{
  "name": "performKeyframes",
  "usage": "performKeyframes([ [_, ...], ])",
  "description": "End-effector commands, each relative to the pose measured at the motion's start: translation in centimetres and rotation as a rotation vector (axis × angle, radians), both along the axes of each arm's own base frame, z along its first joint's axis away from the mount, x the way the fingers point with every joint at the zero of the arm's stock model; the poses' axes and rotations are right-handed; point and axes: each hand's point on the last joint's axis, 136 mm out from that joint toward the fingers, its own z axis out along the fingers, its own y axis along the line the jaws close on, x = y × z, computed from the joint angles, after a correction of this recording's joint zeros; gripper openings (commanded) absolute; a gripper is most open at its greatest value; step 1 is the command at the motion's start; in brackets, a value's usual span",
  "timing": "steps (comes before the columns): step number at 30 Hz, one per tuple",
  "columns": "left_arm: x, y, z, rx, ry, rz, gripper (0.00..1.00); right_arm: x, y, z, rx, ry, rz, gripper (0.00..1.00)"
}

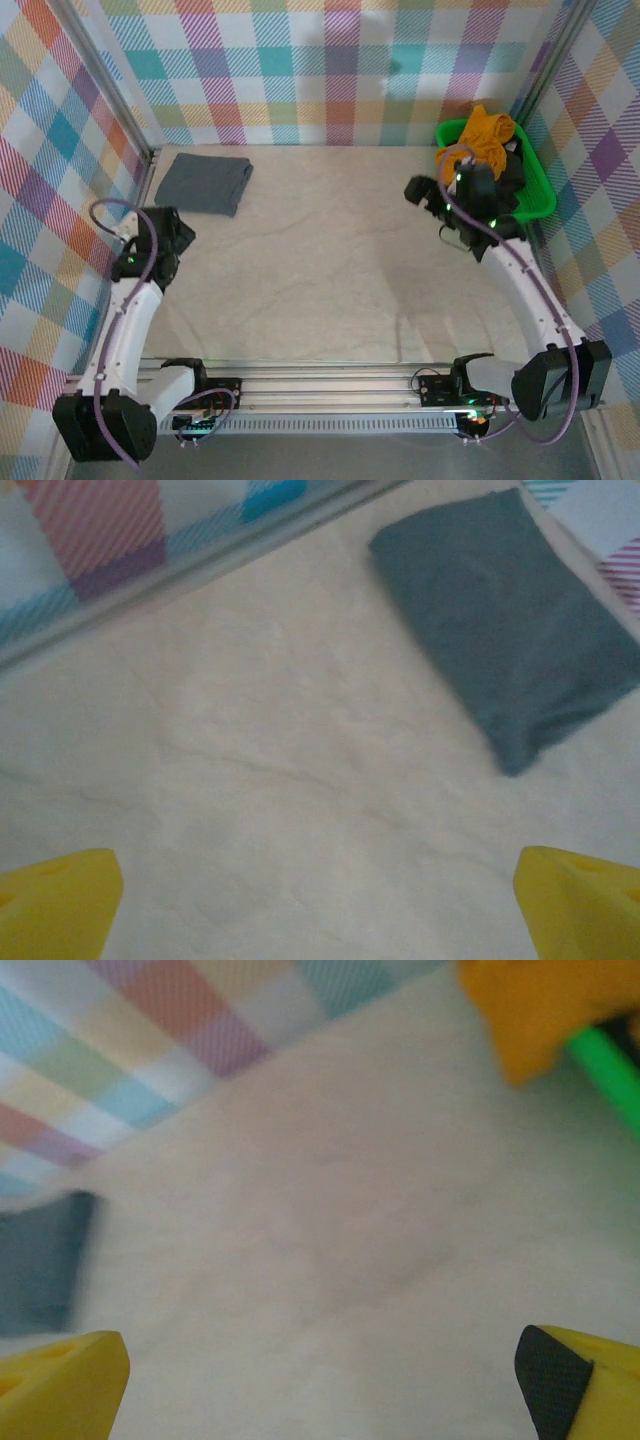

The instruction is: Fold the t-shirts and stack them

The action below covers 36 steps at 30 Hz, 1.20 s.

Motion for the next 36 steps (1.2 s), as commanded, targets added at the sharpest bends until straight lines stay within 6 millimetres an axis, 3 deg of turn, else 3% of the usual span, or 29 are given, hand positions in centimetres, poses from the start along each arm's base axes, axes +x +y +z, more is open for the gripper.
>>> performKeyframes([
  [1,1.7,0.6,-1.6,0.241,-0.008,-0.115,1.00,0.6,-4.3,-4.8,-0.400,-0.131,-0.032,1.00],
  [3,3.6,-1.5,-4.1,0.249,0.007,-0.283,1.00,0.4,-5.3,-8.1,-0.526,-0.085,-0.004,1.00],
  [5,4.8,-2.5,-6.1,0.239,0.039,-0.348,1.00,0.7,-5.5,-10.2,-0.526,-0.074,0.003,1.00],
  [10,7.9,-3.9,-9.1,0.204,-0.034,-0.388,1.00,1.8,-5.6,-13.9,-0.496,-0.079,-0.033,1.00],
  [12,9.0,-4.1,-10.6,0.213,-0.026,-0.411,1.00,2.9,-5.3,-13.7,-0.507,-0.112,-0.005,1.00],
  [14,10.3,-4.6,-10.9,0.228,-0.046,-0.451,1.00,3.8,-5.0,-13.7,-0.538,-0.139,0.037,1.00],
  [18,12.7,-5.7,-10.6,0.284,-0.090,-0.550,1.00,3.8,-7.0,-13.9,-0.432,-0.194,-0.022,1.00],
  [23,11.5,-5.9,-10.3,0.388,-0.174,-0.499,1.00,1.9,-6.4,-13.1,-0.412,-0.337,0.008,1.00],
  [25,10.6,-7.0,-9.7,0.445,-0.223,-0.521,1.00,0.7,-6.4,-12.9,-0.410,-0.397,-0.002,1.00],
  [28,10.8,-7.2,-9.8,0.448,-0.226,-0.538,1.00,0.1,-6.8,-13.0,-0.418,-0.465,-0.042,1.00],
  [29,11.1,-7.1,-10.8,0.414,-0.212,-0.549,1.00,0.3,-6.8,-13.3,-0.413,-0.424,-0.035,1.00],
  [33,11.5,-6.6,-11.1,0.391,-0.230,-0.545,1.00,2.7,-6.5,-14.3,-0.410,-0.292,0.009,1.00],
  [36,11.4,-6.6,-11.3,0.381,-0.209,-0.548,1.00,3.0,-6.5,-14.4,-0.406,-0.285,0.013,1.00],
])
